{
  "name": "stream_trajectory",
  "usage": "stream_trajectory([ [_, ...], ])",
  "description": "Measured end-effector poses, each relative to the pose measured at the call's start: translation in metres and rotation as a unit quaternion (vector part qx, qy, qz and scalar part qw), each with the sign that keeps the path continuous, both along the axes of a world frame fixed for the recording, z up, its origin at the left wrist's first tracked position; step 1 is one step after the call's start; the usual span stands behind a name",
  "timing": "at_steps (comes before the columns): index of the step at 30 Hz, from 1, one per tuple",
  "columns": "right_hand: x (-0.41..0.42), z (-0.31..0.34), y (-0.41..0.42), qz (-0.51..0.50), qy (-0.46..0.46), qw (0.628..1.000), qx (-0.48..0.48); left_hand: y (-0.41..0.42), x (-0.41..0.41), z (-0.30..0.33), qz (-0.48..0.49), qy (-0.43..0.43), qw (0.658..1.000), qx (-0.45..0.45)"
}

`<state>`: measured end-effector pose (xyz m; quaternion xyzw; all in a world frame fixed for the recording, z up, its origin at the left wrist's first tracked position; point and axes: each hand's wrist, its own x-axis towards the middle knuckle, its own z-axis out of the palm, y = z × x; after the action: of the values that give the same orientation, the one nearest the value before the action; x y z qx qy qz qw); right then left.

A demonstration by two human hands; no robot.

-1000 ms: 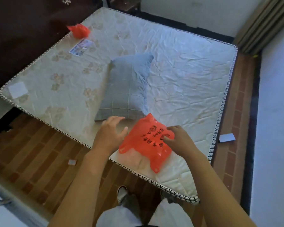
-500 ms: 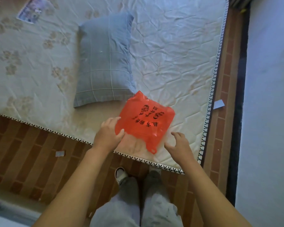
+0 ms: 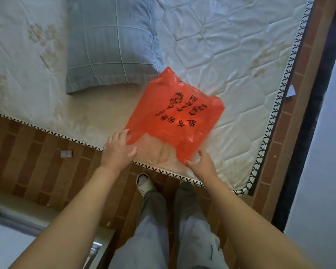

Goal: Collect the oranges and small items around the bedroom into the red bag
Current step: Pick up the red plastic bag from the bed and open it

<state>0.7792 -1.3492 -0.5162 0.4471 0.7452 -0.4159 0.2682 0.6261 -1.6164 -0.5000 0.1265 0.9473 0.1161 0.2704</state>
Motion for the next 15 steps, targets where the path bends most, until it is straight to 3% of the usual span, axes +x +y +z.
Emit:
stream_trajectory([
  [6,0.010,-0.059,-0.005,-0.091,-0.069,0.992,-0.050,0.000,0.000,-0.044,0.005,-0.031,0.999,-0.045],
  [15,0.007,-0.090,-0.019,-0.157,-0.028,0.987,-0.009,0.024,-0.022,-0.088,0.000,-0.034,0.988,-0.150],
])
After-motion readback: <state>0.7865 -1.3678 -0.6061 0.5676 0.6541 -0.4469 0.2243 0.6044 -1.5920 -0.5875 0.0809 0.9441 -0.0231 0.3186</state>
